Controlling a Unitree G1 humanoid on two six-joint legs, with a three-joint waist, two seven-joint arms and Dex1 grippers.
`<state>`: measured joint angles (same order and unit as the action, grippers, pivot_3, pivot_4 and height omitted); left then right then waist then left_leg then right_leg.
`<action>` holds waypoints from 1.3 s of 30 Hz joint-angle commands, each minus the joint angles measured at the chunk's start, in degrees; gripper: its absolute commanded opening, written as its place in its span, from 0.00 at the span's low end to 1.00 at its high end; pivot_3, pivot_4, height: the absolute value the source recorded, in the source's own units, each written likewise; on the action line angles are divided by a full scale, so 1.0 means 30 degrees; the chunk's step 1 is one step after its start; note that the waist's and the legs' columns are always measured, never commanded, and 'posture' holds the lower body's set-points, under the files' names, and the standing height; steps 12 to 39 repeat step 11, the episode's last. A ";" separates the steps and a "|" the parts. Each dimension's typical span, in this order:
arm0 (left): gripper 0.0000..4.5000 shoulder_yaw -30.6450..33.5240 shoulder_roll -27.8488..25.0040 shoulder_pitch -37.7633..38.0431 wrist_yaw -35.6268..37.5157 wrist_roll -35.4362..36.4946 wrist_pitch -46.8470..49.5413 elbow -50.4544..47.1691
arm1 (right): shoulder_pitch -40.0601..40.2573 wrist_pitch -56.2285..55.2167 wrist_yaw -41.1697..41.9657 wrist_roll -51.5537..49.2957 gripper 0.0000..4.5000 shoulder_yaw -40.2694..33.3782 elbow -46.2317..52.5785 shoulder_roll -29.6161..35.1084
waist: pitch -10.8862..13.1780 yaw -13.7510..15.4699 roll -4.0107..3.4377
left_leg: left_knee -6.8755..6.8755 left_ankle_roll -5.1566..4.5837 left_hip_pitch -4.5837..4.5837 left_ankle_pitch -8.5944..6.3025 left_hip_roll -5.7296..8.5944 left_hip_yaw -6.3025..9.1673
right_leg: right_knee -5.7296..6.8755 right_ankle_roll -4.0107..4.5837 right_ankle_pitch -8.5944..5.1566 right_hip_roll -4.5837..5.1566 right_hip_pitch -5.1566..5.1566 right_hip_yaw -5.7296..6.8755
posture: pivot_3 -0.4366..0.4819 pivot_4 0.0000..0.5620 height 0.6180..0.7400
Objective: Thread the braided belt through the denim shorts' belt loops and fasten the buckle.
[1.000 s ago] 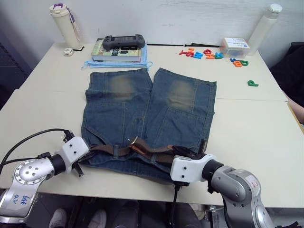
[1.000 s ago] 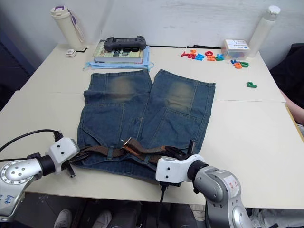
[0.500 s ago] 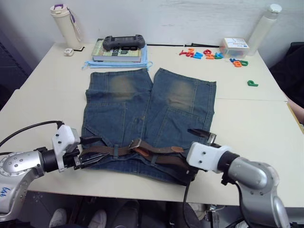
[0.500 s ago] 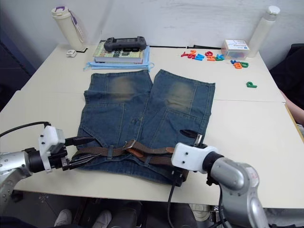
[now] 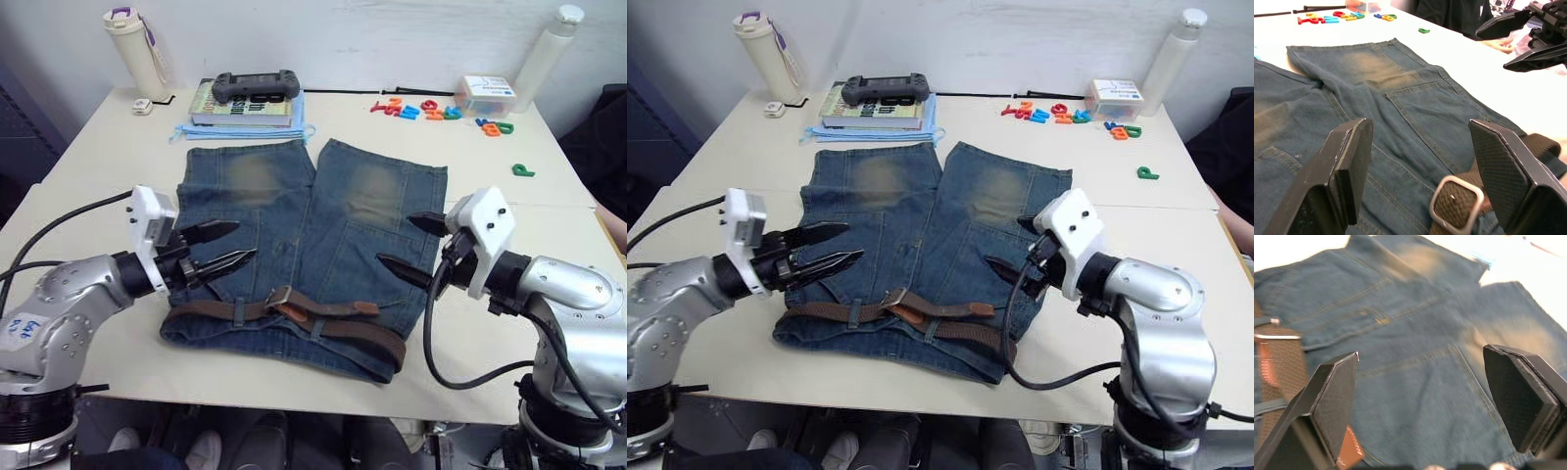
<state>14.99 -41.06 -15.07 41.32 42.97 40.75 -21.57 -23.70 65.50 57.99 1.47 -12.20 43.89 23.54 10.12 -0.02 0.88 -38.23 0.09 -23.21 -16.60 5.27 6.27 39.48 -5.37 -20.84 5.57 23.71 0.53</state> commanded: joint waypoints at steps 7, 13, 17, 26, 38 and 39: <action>0.77 -0.0320 0.1099 -0.0351 -0.0757 -0.0715 -0.1075 -0.0194 | 0.0124 -0.0997 -0.2448 -0.2549 0.96 -0.0666 -0.1059 0.1450 | 0.0000 0.0017 0.0001 | -0.0013 -0.0007 -0.0002 0.0004 -0.0003 -0.0029 | 0.0006 -0.0003 0.0001 0.0000 0.0003 -0.0016 | 0.48 0.27 0.40; 0.77 -0.0425 0.1043 -0.0246 -0.0507 -0.0992 -0.1326 -0.0009 | 0.0273 -0.1035 -0.3252 -0.3397 0.96 -0.0444 -0.1074 0.1812 | 0.0000 0.0015 0.0001 | -0.0017 0.0002 0.0003 0.0018 -0.0006 -0.0025 | 0.0028 -0.0006 0.0004 0.0000 0.0004 -0.0014 | 0.48 0.27 0.40; 0.77 -0.0425 0.1043 -0.0246 -0.0507 -0.0992 -0.1326 -0.0009 | 0.0273 -0.1035 -0.3252 -0.3397 0.96 -0.0444 -0.1074 0.1812 | 0.0000 0.0015 0.0001 | -0.0017 0.0002 0.0003 0.0018 -0.0006 -0.0025 | 0.0028 -0.0006 0.0004 0.0000 0.0004 -0.0014 | 0.48 0.27 0.40; 0.77 -0.0425 0.1043 -0.0246 -0.0507 -0.0992 -0.1326 -0.0009 | 0.0273 -0.1035 -0.3252 -0.3397 0.96 -0.0444 -0.1074 0.1812 | 0.0000 0.0015 0.0001 | -0.0017 0.0002 0.0003 0.0018 -0.0006 -0.0025 | 0.0028 -0.0006 0.0004 0.0000 0.0004 -0.0014 | 0.48 0.27 0.40; 0.77 -0.0425 0.1043 -0.0246 -0.0507 -0.0992 -0.1326 -0.0009 | 0.0273 -0.1035 -0.3252 -0.3397 0.96 -0.0444 -0.1074 0.1812 | 0.0000 0.0015 0.0001 | -0.0017 0.0002 0.0003 0.0018 -0.0006 -0.0025 | 0.0028 -0.0006 0.0004 0.0000 0.0004 -0.0014 | 0.48 0.27 0.40; 0.77 -0.0425 0.1043 -0.0246 -0.0507 -0.0992 -0.1326 -0.0009 | 0.0273 -0.1035 -0.3252 -0.3397 0.96 -0.0444 -0.1074 0.1812 | 0.0000 0.0015 0.0001 | -0.0017 0.0002 0.0003 0.0018 -0.0006 -0.0025 | 0.0028 -0.0006 0.0004 0.0000 0.0004 -0.0014 | 0.48 0.27 0.40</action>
